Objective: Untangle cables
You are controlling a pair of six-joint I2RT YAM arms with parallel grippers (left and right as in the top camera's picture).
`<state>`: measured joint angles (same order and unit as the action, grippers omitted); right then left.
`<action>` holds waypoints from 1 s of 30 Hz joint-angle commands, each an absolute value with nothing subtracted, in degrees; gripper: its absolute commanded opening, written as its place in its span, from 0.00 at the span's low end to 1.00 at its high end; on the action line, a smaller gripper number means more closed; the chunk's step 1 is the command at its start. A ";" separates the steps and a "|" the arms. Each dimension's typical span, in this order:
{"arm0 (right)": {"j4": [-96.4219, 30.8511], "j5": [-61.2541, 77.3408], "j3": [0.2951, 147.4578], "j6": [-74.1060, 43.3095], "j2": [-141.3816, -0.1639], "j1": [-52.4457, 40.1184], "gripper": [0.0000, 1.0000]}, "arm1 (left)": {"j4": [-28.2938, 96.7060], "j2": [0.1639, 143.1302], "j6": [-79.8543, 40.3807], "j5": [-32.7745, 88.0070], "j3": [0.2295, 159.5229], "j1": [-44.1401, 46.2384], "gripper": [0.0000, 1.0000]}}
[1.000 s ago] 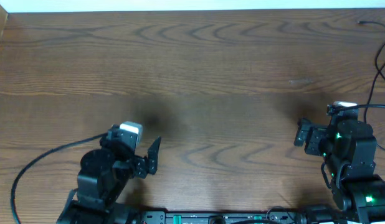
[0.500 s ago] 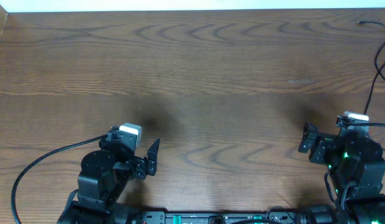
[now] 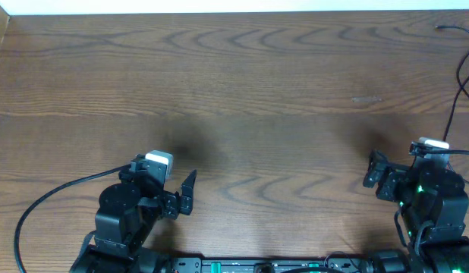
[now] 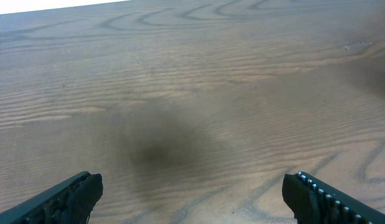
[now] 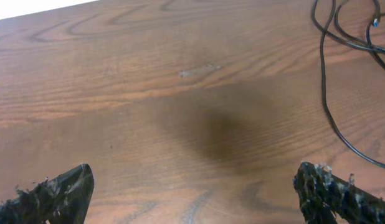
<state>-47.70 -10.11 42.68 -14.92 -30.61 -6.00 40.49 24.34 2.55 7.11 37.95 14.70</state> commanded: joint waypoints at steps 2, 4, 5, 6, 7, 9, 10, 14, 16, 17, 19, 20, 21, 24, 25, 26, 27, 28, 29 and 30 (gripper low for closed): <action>-48.97 -10.35 42.35 -15.84 -30.55 -5.69 0.99 | 40.51 24.23 2.04 6.37 37.80 14.83 0.98; -49.65 -10.37 42.35 -15.84 -30.55 -5.67 0.99 | 40.51 24.23 2.07 6.37 37.80 14.81 0.98; -50.00 -10.33 42.35 -15.84 -30.55 -5.67 0.99 | 40.51 24.23 2.04 6.37 37.80 14.81 0.98; -50.26 -10.35 42.35 -15.84 -30.55 -5.67 0.99 | 40.51 24.23 2.04 6.37 37.82 14.81 0.98; -50.39 -10.35 42.35 -15.84 -30.55 -5.67 0.99 | 40.51 24.23 2.04 6.37 37.80 14.83 0.98; -50.39 -10.35 42.33 -15.84 -30.55 -5.67 0.99 | 40.51 24.23 2.04 6.37 37.80 14.83 0.98; -50.39 -10.35 42.33 -15.84 -30.55 -5.67 0.99 | 40.51 24.23 2.04 6.37 37.80 14.83 0.98; -50.39 -10.35 42.35 -15.84 -30.55 -5.67 0.99 | 40.51 24.23 2.04 6.37 37.82 14.81 0.98; -50.39 -10.35 42.35 -15.84 -30.55 -5.67 0.99 | 40.51 24.23 2.04 6.37 37.82 14.83 0.98; -50.39 -10.35 42.35 -15.84 -30.55 -5.67 0.99 | 40.51 24.23 2.04 6.37 37.80 14.83 0.98; -50.39 -10.35 42.35 -15.84 -30.55 -5.67 0.99 | 40.51 24.23 2.04 6.37 37.80 14.83 0.98; -50.39 -10.37 42.35 -15.84 -30.55 -5.67 0.99 | 40.51 24.23 2.07 6.37 37.80 14.83 0.98; -50.39 -10.35 42.35 -15.84 -30.55 -5.67 0.99 | 40.51 24.23 2.04 6.37 37.80 14.81 0.98; -50.43 -10.35 42.33 -15.84 -30.55 -5.67 0.99 | 40.51 24.23 2.04 6.37 37.80 14.83 0.98; -50.43 -10.35 42.33 -15.84 -30.55 -5.67 0.99 | 40.51 24.23 2.04 6.37 37.80 14.83 0.98; -50.43 -10.35 42.33 -15.84 -30.55 -5.67 0.99 | 40.51 24.23 2.04 6.37 37.80 14.81 0.98; -50.43 -10.35 42.33 -15.84 -30.55 -5.67 0.99 | 40.51 24.23 2.04 6.37 37.82 14.81 0.98; -50.43 -10.35 42.35 -15.84 -30.55 -5.67 0.99 | 40.51 24.23 2.04 6.37 37.82 14.81 0.98; -50.43 -10.35 42.35 -15.84 -30.55 -5.67 0.99 | 40.51 24.23 2.04 6.37 37.80 14.83 0.98; -50.43 -10.35 42.35 -15.84 -30.55 -5.67 0.99 | 40.51 24.23 2.04 6.37 37.80 14.83 0.98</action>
